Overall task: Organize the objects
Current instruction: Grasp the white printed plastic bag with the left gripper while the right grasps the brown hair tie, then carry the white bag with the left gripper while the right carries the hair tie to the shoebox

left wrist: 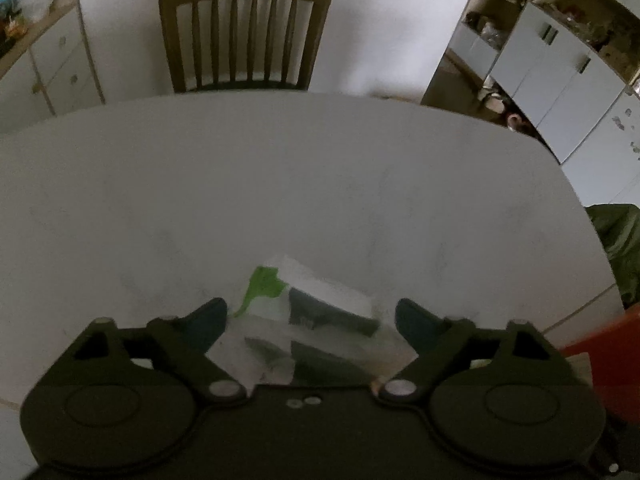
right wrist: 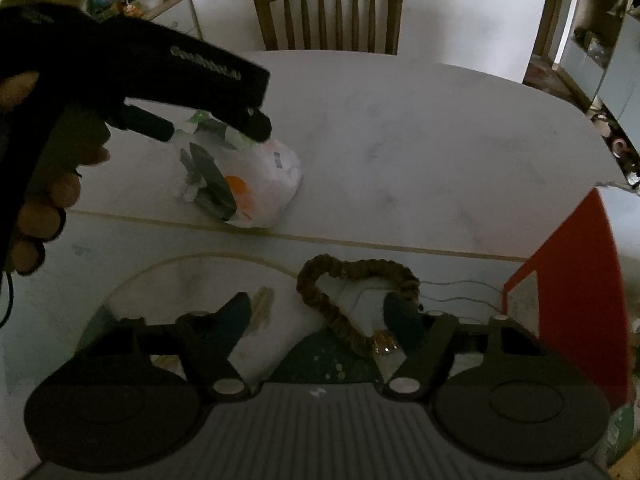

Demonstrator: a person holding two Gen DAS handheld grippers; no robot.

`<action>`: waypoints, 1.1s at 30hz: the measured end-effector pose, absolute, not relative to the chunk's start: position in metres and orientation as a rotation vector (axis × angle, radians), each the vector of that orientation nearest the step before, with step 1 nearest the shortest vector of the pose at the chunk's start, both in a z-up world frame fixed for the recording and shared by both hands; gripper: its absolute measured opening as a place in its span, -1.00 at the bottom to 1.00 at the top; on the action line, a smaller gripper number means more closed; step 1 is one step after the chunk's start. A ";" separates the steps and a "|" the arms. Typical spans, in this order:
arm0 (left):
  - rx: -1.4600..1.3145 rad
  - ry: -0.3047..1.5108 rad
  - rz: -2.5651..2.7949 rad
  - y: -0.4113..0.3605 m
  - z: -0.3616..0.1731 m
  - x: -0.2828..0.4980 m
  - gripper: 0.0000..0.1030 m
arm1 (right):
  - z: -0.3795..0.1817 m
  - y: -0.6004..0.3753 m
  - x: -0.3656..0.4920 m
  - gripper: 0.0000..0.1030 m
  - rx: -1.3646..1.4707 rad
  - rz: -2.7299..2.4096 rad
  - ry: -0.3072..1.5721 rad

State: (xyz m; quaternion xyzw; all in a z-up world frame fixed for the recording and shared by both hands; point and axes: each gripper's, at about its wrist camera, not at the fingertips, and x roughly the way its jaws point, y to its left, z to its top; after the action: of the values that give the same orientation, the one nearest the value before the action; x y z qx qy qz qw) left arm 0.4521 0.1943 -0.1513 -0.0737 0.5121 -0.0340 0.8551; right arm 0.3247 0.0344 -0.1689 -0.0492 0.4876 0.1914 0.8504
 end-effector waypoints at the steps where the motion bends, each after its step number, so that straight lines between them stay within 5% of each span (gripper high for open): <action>1: -0.160 1.082 -0.072 0.195 -0.154 0.452 0.64 | -0.170 0.035 0.326 0.25 -0.106 0.403 1.029; 17: -0.143 1.043 -0.117 0.193 -0.156 0.434 0.15 | -0.177 0.045 0.335 -0.42 -0.159 0.384 1.015; 22: -0.127 1.030 -0.147 0.190 -0.152 0.419 -0.36 | -0.177 0.047 0.334 -0.79 -0.166 0.381 1.007; 33: -0.079 1.042 -0.221 0.178 -0.148 0.365 -0.46 | -0.166 0.022 0.314 -0.85 -0.017 0.367 1.048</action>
State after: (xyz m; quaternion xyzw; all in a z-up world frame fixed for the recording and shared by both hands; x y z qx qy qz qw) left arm 0.3645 0.1776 -0.1482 -0.0374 0.4966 -0.1055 0.8607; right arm 0.3138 0.0220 -0.1658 -0.0083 0.4975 0.1740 0.8498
